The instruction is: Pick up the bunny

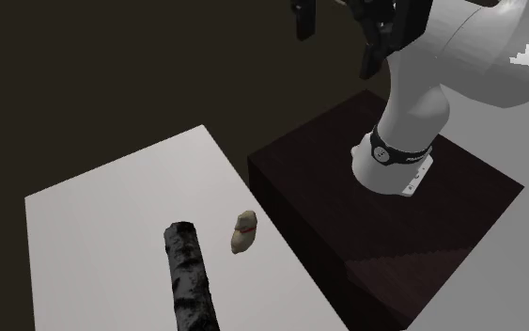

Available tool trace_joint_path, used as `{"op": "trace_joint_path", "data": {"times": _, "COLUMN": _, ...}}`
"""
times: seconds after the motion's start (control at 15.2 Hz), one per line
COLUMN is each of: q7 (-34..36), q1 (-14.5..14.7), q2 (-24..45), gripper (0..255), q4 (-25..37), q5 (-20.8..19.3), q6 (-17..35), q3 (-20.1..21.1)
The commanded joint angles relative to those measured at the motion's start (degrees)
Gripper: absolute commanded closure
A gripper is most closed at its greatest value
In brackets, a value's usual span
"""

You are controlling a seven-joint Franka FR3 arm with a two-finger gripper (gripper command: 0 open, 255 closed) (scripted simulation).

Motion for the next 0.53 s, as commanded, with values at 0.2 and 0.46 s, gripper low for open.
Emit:
{"op": "trace_joint_path", "data": {"times": 0.2, "q7": -2.29, "q1": 0.46, "q2": 2.14, "gripper": 0, "q4": -4.01, "q5": -1.14, "q6": 6.29, "q3": -1.13}}
{"op": "trace_joint_path", "data": {"times": 0.46, "q7": -5.22, "q1": 1.02, "q2": 6.43, "gripper": 0, "q4": -8.30, "q5": -2.58, "q6": 15.08, "q3": -2.66}}
